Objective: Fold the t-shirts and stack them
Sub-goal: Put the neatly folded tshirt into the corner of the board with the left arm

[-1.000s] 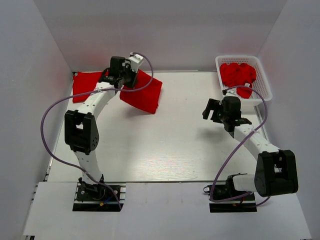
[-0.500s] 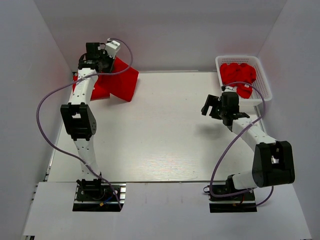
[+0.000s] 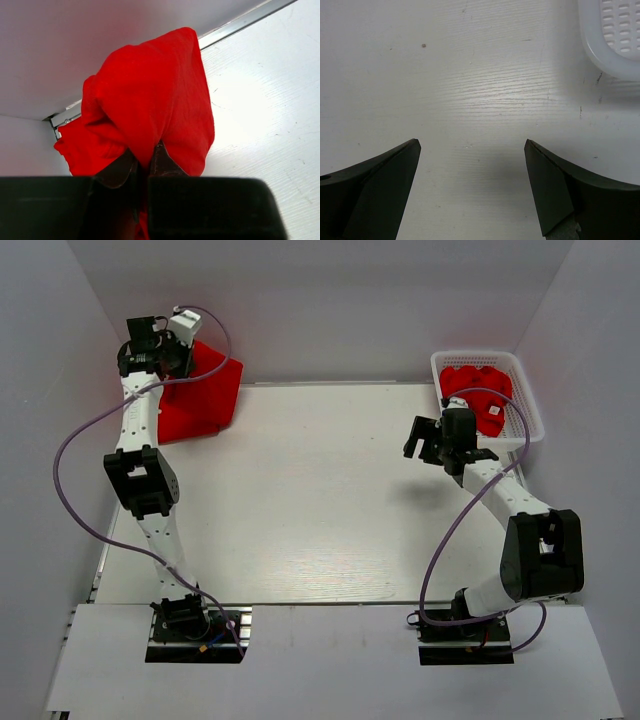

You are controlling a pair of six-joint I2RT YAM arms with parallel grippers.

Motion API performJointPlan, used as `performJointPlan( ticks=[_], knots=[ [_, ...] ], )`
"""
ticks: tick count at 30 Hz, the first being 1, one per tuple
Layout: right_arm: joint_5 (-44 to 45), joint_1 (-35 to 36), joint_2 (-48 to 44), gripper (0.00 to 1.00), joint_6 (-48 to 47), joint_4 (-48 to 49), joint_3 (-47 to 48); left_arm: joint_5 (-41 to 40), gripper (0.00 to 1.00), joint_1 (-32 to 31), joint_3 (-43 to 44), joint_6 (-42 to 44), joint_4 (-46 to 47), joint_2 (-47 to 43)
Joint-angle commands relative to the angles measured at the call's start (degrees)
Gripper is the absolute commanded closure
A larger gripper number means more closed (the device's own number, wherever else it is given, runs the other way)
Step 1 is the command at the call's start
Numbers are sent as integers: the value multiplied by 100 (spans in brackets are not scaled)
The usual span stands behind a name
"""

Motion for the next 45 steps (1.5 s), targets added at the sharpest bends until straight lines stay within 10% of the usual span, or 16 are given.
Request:
performJointPlan(
  ticks=[1,24,43,44,45],
  knots=[
    [-6,0,15,10,-113,44,233,334,100,110,319,56,59,-393],
    [-252,26,542,10,160,-35,417,184,100,858,-76,-718,727,125],
    [-112,44,1245,10,248,-544,1094,-1968,100,963,539,-735,1500,1417],
    [-120,35,1324,10,222,-632,1181,-2030,96,963,539,-788,1553,1478],
    [-103,17,1351,10,247,-659,1243,-2196,55,963,470,-788,1553,1479]
  ],
)
